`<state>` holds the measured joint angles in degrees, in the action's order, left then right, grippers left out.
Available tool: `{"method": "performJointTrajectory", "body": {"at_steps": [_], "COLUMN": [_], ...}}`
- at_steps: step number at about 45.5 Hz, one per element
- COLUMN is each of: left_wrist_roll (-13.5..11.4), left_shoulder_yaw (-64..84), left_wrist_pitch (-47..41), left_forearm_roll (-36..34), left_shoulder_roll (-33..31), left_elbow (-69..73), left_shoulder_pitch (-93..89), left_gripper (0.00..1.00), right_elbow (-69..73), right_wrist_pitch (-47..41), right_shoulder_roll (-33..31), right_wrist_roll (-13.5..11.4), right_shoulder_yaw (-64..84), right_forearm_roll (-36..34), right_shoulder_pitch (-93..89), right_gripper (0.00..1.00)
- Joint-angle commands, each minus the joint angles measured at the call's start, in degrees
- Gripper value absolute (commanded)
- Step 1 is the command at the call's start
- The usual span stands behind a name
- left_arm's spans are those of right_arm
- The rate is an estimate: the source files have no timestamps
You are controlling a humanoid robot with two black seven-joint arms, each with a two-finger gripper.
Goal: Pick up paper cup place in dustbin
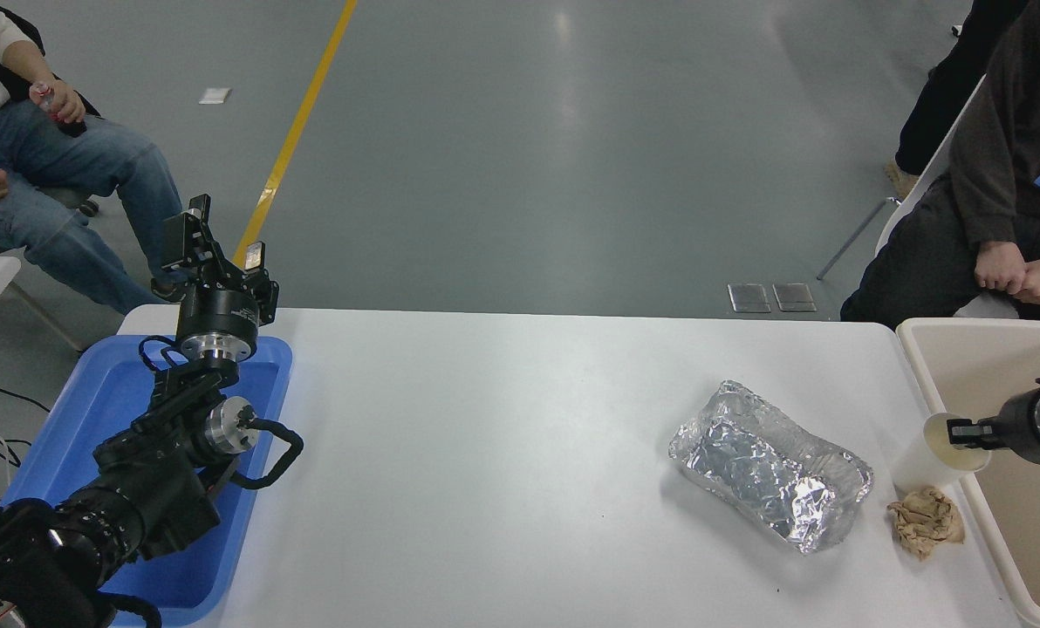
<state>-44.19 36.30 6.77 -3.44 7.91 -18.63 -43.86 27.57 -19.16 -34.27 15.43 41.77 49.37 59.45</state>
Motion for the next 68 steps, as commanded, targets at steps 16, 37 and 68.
{"method": "performJointTrajectory", "body": {"at_steps": [16,37,68], "left_wrist_roll": [0.0,0.1,0.1], "left_shoulder_yaw": [-0.1,-0.1,0.0], "left_wrist_pitch": [0.0,0.0,0.0], "left_forearm_roll": [0.0,0.0,-0.1], "left_shoulder_roll": [0.0,0.0,0.1], "left_elbow": [0.0,0.0,0.0], "left_shoulder_pitch": [0.0,0.0,0.0], "left_gripper": [1.0,1.0,1.0], "right_elbow": [11.4,29.1,42.8], "right_wrist_pitch": [-5.4,-13.9,-23.1], "right_shoulder_roll": [-6.3,-10.0,-5.7], "right_wrist_roll": [0.4,-0.2,0.4], "right_shoulder_yaw": [0.1,15.5,34.7], "right_forearm_roll": [-0.3,-0.1,-0.3], "right_shoulder_pitch": [14.3,45.4,78.1], "right_gripper": [0.0,0.0,0.0]}}
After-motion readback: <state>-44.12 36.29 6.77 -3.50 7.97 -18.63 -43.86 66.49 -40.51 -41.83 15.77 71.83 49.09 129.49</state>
